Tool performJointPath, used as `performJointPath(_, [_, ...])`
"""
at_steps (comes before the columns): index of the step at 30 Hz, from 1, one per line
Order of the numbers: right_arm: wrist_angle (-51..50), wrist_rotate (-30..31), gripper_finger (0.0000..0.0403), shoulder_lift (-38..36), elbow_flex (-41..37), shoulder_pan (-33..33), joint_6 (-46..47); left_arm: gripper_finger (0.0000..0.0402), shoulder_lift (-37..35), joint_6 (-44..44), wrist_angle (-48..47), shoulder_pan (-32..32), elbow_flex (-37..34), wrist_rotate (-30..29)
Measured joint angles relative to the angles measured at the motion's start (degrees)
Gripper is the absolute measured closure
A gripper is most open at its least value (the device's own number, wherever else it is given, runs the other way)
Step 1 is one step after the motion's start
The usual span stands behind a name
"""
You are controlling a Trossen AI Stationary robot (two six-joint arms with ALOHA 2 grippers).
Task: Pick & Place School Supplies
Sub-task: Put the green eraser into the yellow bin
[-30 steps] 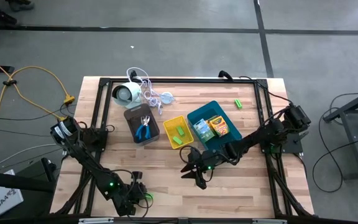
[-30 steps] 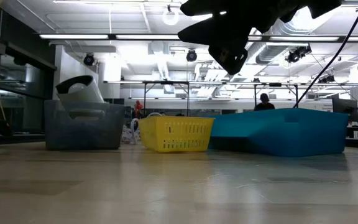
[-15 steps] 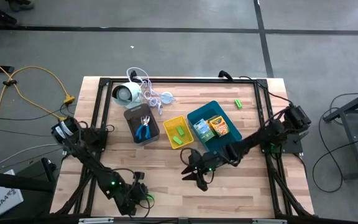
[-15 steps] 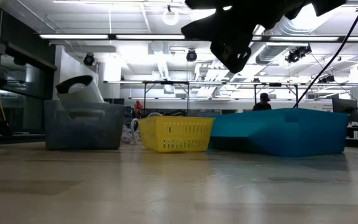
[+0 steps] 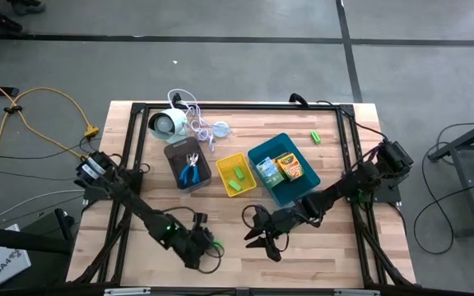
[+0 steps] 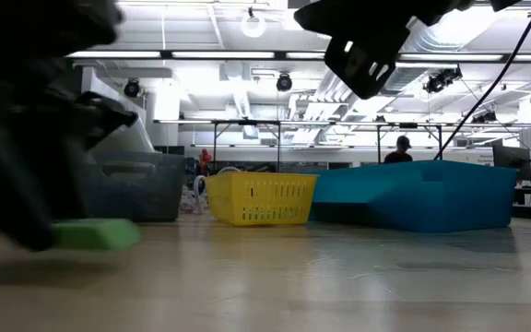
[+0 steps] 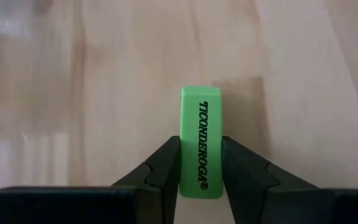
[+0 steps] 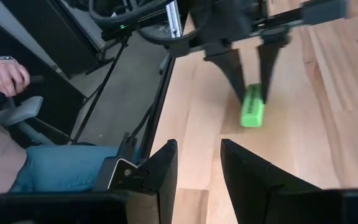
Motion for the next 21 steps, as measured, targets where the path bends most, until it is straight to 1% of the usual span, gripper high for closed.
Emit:
performJointPath(4, [0.0, 0.0, 0.0288, 0.0, 0.0, 1.0, 0.0, 0.0301, 0.0, 3.1, 0.1, 2.5, 1.2, 1.3])
performJointPath(9, [0.0, 0.0, 0.0288, 0.0, 0.0, 2.2, 0.0, 0.0301, -0.8, 8.9, 0.1, 4.1, 3.7, 1.5])
performJointPath(15, [-0.3, 1.4, 0.0288, 0.0, 0.0, 3.1, 0.0, 0.0301, -5.6, 9.4, -0.7, 7.4, 4.5, 1.5])
performJointPath(21, [-0.8, 1.6, 0.0288, 0.0, 0.0, 3.2, 1.5, 0.0301, -9.9, 9.5, -6.9, 13.7, 4.5, 1.5])
